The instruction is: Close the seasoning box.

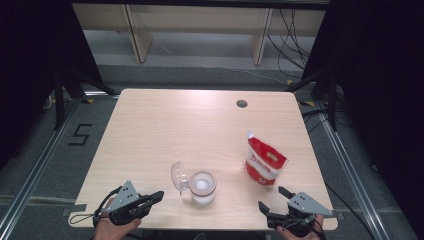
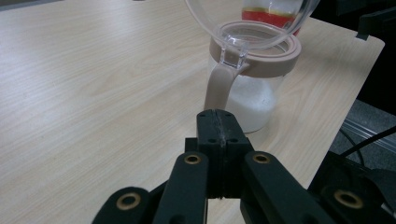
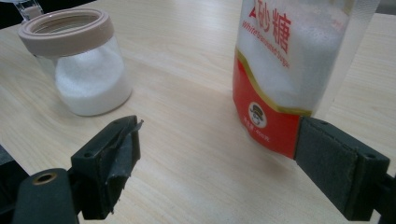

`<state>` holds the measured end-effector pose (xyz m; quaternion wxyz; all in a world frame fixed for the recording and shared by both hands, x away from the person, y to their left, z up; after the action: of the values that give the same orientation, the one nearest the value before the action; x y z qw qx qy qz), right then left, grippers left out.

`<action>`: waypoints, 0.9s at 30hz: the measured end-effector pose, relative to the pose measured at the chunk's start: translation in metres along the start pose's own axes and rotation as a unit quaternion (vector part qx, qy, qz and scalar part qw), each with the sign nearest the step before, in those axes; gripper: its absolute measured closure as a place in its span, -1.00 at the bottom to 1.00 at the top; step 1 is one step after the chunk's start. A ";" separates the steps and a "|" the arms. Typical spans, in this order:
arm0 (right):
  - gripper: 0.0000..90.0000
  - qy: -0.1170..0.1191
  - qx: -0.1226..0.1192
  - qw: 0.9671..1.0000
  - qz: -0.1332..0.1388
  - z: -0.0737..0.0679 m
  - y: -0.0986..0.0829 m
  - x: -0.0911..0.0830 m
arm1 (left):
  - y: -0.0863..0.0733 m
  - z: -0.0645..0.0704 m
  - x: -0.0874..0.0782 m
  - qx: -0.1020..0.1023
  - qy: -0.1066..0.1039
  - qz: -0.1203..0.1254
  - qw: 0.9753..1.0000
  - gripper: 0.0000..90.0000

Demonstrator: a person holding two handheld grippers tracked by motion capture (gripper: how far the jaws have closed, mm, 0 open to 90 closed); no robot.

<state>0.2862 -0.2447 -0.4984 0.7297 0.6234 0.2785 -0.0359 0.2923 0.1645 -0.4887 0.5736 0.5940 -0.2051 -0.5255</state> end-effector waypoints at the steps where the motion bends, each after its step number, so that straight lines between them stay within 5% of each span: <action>1: -0.65 -0.002 0.000 1.000 -0.001 0.000 0.000 0.000 | 0.001 0.001 0.000 0.000 -0.001 0.002 1.000 0.99; 10: -0.65 -0.004 0.004 1.000 0.011 0.001 0.001 0.001 | 0.009 0.006 0.006 0.013 -0.005 -0.003 1.000 0.99; 11: -0.65 -0.004 0.018 1.000 0.008 -0.001 0.001 0.000 | 0.011 0.006 0.006 0.011 -0.004 -0.003 1.000 0.99; 27: -0.65 0.000 0.006 1.000 0.009 -0.002 0.001 0.002 | 0.040 0.007 0.016 0.046 -0.014 -0.020 0.999 0.99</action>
<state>0.2874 -0.2415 -0.4983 0.7262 0.6305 0.2724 -0.0307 0.3068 0.1371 -0.4573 0.5321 0.6161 -0.2248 -0.5355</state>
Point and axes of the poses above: each handheld gripper's, and its own axes: x roughly forward along the jaws, y roughly out of its top, z roughly to its right, the point moved 4 cm from there along x, roughly forward along the jaws, and after that the axes turned 15 degrees about -y, right-handed, at the moved point
